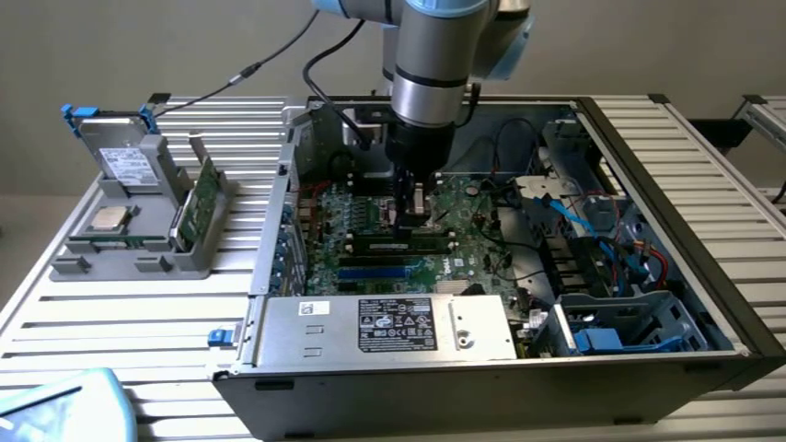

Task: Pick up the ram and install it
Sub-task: 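Press down the ram until it locks into place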

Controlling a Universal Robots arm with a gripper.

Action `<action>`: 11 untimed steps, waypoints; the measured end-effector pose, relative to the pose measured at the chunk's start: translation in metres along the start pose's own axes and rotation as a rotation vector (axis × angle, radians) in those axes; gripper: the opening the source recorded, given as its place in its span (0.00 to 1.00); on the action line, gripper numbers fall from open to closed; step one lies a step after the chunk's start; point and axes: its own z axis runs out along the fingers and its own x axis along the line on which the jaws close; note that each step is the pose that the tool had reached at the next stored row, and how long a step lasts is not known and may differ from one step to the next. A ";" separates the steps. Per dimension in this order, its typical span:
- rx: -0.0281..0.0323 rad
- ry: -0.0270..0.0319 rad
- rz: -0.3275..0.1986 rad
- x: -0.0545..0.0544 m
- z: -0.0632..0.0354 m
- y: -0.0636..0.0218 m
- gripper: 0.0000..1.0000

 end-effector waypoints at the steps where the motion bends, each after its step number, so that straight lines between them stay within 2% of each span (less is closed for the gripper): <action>1: -0.0002 0.0024 0.000 0.000 0.0012 0.0001 0.11; 6: -0.0010 0.0131 0.001 -0.001 0.0065 0.0003 0.11; 7: -0.0009 0.0128 0.001 -0.001 0.0066 0.0003 0.11; 9: 0.0003 0.0107 0.001 -0.001 0.0014 0.0007 0.11; 11: -0.0005 0.0121 0.001 0.000 -0.0078 0.0018 0.11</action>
